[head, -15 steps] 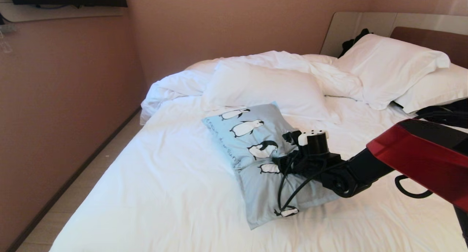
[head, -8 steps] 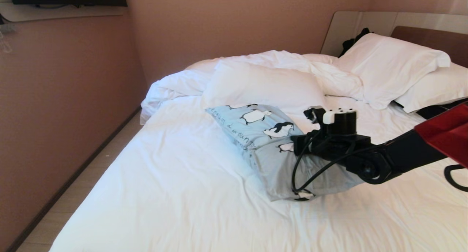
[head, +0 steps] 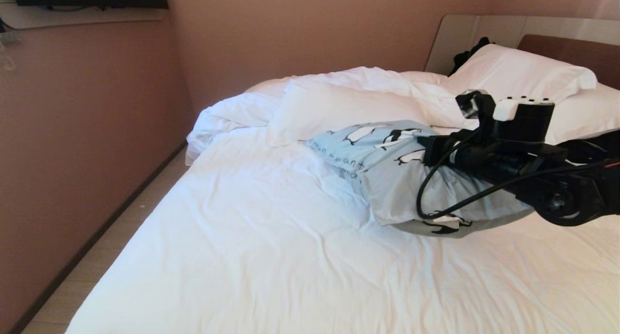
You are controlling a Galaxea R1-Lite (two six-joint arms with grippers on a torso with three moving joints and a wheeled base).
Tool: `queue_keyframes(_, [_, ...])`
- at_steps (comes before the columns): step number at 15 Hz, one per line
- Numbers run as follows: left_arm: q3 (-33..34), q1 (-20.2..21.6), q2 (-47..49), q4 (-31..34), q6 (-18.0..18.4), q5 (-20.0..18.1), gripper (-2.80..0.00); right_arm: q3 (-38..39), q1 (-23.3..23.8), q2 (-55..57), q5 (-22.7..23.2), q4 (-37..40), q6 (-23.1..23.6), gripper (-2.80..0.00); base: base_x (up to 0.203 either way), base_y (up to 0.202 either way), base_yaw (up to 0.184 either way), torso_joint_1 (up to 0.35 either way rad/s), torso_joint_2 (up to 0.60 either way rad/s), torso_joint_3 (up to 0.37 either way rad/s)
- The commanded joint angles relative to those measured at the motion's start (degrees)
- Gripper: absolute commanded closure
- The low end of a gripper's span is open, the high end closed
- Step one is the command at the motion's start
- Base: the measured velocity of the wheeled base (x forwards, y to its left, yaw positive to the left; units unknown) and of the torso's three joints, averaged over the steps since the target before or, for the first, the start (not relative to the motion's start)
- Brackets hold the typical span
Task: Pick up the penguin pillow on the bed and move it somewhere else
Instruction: Pick up the pillow, then move to the head of the bed
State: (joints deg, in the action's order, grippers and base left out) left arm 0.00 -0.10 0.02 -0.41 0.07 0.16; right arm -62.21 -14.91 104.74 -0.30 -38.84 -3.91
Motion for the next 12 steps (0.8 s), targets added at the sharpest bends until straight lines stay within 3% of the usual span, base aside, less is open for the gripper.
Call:
queue_keyframes(1, [0.0,0.0,0.0,0.0,0.0,0.0,0.0,0.1,1.8,-4.0,0.0,-0.3,0.0,0.0,0.0,0.0,0.0,0.0,0.0,0.0])
queue_keyframes(8, [0.0,0.0,0.0,0.0,0.0,0.0,0.0,-0.2,9.8,-10.4,1.3,-0.3,0.0,0.0,0.0,0.0,0.0,0.0,0.0,0.0])
queue_keyframes(12, [0.0,0.0,0.0,0.0,0.0,0.0,0.0,0.3,10.6,-14.6,1.6,-0.4,-0.1,0.0,0.0,0.0,0.0,0.0,0.0,0.0])
